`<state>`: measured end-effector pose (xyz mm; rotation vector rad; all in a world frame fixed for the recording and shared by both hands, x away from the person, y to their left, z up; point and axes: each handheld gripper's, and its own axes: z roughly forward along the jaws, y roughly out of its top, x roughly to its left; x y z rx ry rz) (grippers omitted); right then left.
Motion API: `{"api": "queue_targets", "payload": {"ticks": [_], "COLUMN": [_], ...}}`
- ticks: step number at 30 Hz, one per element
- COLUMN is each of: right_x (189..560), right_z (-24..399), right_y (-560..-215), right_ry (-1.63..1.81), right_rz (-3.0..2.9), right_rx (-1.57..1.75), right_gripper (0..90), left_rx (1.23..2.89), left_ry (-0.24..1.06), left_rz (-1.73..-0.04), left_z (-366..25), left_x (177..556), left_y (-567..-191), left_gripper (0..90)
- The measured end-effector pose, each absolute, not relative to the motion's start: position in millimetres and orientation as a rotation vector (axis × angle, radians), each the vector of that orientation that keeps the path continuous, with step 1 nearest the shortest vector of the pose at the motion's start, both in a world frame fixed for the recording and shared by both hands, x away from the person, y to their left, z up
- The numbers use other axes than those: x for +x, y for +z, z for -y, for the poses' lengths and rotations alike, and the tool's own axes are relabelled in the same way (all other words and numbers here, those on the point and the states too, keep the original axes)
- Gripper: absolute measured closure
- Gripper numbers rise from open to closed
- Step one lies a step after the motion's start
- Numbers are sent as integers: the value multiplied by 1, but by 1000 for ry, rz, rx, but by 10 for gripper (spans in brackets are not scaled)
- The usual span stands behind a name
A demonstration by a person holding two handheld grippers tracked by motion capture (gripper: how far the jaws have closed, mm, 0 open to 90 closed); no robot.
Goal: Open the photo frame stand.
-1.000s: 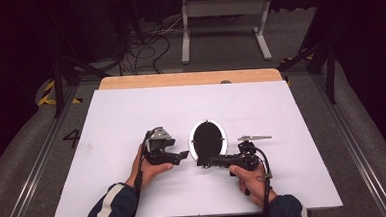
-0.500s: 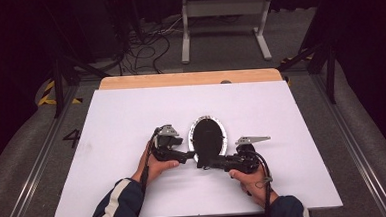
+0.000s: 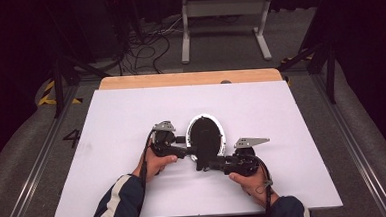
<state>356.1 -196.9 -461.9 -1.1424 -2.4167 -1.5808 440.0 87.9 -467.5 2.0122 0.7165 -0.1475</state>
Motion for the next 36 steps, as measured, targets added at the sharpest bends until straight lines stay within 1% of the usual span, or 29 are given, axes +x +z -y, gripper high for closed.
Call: {"api": "queue_targets", "payload": {"ticks": [6,11,12,13,17,21,26,28,33,36], "right_x": [355,355,355,356,355,355,357,356,355,355], "right_z": [199,199,199,199,197,196,197,196,194,193], "right_y": [-462,-461,-461,-461,-460,-458,-457,-457,-458,-458], "right_ry": [-1578,-1592,-1599,-1613,-1612,-1637,-1634,-1638,-1631,-1624], "right_rz": [2417,2414,2409,2388,2393,2362,2318,2311,2318,2331], "right_rx": [-1121,-1101,-1101,-1092,-1070,-1058,-1058,-1057,-1053,-1044], "right_gripper": [644,644,644,640,646,644,645,648,661,660], "left_rx": [1985,1966,1955,1948,1954,1927,1891,1891,1890,1884], "left_ry": [-158,-147,-133,-100,-40,12,123,141,132,104], "left_rz": [-740,-723,-707,-694,-684,-677,-628,-614,-618,-581], "left_z": [-92,-97,-99,-100,-100,-102,-106,-107,-110,-112], "left_x": [440,440,439,436,431,423,409,406,403,403], "left_y": [-467,-464,-462,-458,-451,-447,-439,-437,-438,-438], "left_gripper": [486,561,561,599,620,640,674,680,689,697]}}
